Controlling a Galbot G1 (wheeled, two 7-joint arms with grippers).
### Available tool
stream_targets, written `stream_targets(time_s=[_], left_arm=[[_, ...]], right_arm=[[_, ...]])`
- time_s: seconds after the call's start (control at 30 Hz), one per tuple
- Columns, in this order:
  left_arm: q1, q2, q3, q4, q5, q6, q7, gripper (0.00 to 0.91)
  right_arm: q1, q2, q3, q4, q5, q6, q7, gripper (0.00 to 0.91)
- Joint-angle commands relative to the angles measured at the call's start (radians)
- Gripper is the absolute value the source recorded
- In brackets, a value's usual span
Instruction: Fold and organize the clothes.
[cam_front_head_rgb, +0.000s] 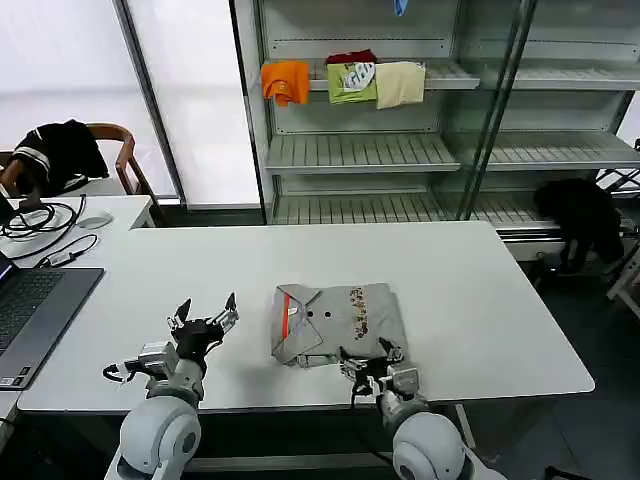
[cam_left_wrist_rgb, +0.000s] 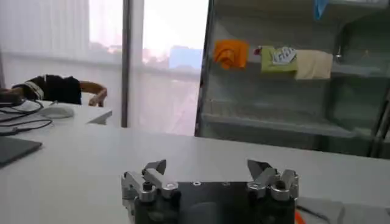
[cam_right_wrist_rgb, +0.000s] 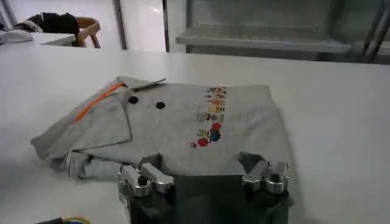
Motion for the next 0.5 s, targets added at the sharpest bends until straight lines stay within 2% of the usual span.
stream_targets(time_s=[0.03,0.1,0.17,0.2,0.33,0.4,0.5], left_arm=[[0.003,0.000,-0.001,-0.001,-0.001,0.000,-0.001,0.907],[0.006,-0.002,0.000,-0.004,0.000,0.002,-0.002,0.907],[0.009,-0.003,-0.001,-0.005,0.000,0.003,-0.003,0.907],[0.010,-0.004,-0.002,-0.006,0.000,0.003,-0.003,0.907],[0.015,-0.007,-0.009,-0.008,0.001,0.003,-0.003,0.907],[0.024,-0.011,-0.015,-0.012,0.003,0.003,-0.002,0.907],[0.042,-0.013,-0.023,-0.016,0.009,0.003,-0.001,0.907]], right_arm=[[-0.009,-0.045,0.014,0.062,0.041,0.000,0.010,0.907],[0.020,-0.054,0.035,0.072,0.094,-0.002,0.022,0.907],[0.077,-0.075,0.049,0.077,0.196,-0.002,0.051,0.907],[0.092,-0.074,0.058,0.073,0.204,-0.002,0.044,0.907],[0.147,-0.043,0.031,0.028,0.191,0.001,0.002,0.907],[0.185,0.032,0.012,-0.032,0.118,0.002,-0.050,0.907],[0.232,0.089,-0.036,-0.082,0.100,0.001,-0.063,0.907]])
